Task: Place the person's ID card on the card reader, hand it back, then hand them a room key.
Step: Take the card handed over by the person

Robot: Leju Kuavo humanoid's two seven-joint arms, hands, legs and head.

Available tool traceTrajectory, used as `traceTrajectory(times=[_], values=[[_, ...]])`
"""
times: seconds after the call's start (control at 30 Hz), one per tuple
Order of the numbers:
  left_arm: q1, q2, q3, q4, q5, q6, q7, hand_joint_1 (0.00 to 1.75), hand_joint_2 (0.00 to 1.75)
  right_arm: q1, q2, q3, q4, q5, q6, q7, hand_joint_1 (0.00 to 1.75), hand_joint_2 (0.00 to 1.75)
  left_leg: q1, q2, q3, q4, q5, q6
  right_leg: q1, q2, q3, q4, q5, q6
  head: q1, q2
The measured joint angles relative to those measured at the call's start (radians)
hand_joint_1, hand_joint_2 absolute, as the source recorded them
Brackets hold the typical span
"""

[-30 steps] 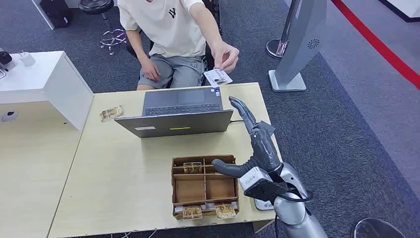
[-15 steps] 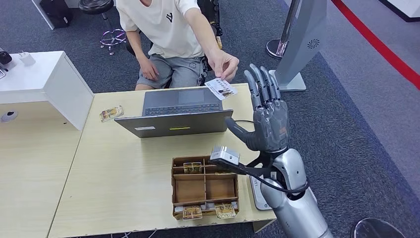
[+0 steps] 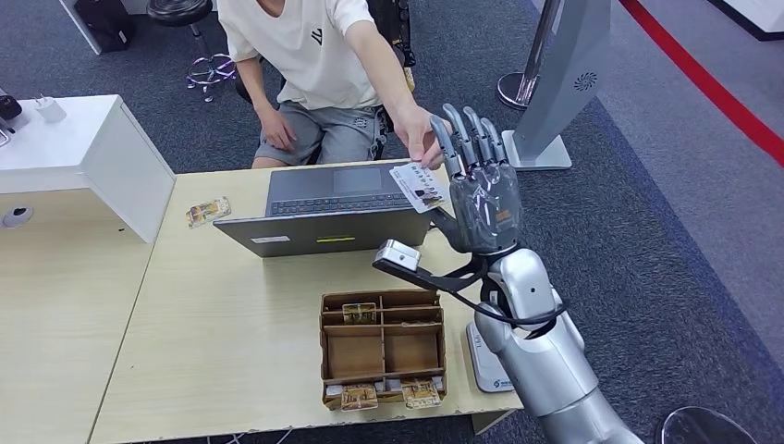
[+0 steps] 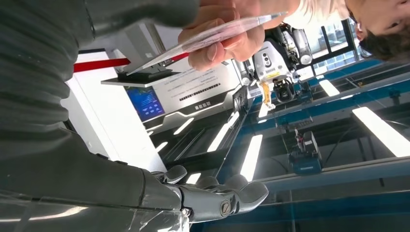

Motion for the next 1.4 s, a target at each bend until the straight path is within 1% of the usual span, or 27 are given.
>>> traceTrajectory(times=[0.6,0.7,0.8,0.93,1.07,1.13,1.23,1.3,1.4], values=[[-0.006,-0.004,-0.006,0.0,0.0,-0.008,-0.003,0.0,0.0,0.004,0.0,0.003,0.032,-0.028,-0.003,0.008,1.75,1.75,0.0,0.0,0.0,0.0,0.0,0.0,0.0,0.0,0.0,0.0,0.0,0.0,0.0,0.0],[-0.007,-0.004,-0.009,0.0,0.002,-0.008,-0.003,0.0,0.0,0.01,0.0,0.003,0.032,-0.051,-0.003,0.004,1.75,1.75,0.0,0.0,0.0,0.0,0.0,0.0,0.0,0.0,0.0,0.0,0.0,0.0,0.0,0.0],[-0.007,-0.004,-0.01,0.0,0.006,-0.007,-0.004,0.0,0.0,0.024,0.0,0.003,0.025,-0.11,-0.002,-0.015,1.75,1.75,0.0,0.0,0.0,0.0,0.0,0.0,0.0,0.0,0.0,0.0,0.0,0.0,0.0,0.0],[-0.006,-0.004,-0.01,0.0,0.019,-0.002,-0.01,0.0,0.0,0.058,0.005,0.003,-0.014,-0.258,0.018,-0.063,1.75,1.75,0.0,0.0,0.0,0.0,0.0,0.0,0.0,0.0,0.0,0.0,0.0,0.0,0.0,0.0],[-0.003,-0.004,-0.01,0.0,0.037,0.002,-0.023,0.0,0.0,0.111,0.015,0.003,-0.091,-0.478,0.076,-0.125,1.75,1.75,0.0,0.0,0.0,0.0,0.0,0.0,0.0,0.0,0.0,0.0,0.0,0.0,0.0,0.0],[0.001,-0.004,-0.01,0.0,0.05,0.006,-0.029,0.0,0.0,0.146,0.02,0.003,-0.146,-0.628,0.125,-0.166,1.75,1.75,0.0,-0.001,0.0,0.0,0.0,0.0,0.0,0.0,-0.001,0.0,0.0,0.0,0.0,0.0],[0.007,-0.004,-0.01,0.0,0.072,0.01,-0.037,0.0,0.0,0.211,0.029,-0.007,-0.237,-0.862,0.225,-0.229,1.75,1.75,0.0,-0.001,-0.001,0.0,0.0,0.0,0.0,-0.001,-0.001,0.0,-0.001,0.0,0.0,0.0],[0.011,-0.004,-0.01,0.0,0.085,0.012,-0.04,0.0,0.0,0.254,0.031,-0.022,-0.292,-0.974,0.291,-0.258,1.75,1.75,0.0,-0.002,-0.001,0.0,0.0,0.0,0.0,-0.001,-0.001,0.0,-0.001,0.001,0.0,0.0],[0.013,-0.004,-0.01,0.0,0.103,0.014,-0.046,0.0,0.0,0.307,0.033,-0.051,-0.349,-1.092,0.382,-0.286,1.75,1.75,0.0,-0.002,-0.001,0.0,0.0,0.0,0.0,-0.001,-0.001,0.0,-0.001,0.001,0.0,0.0]])
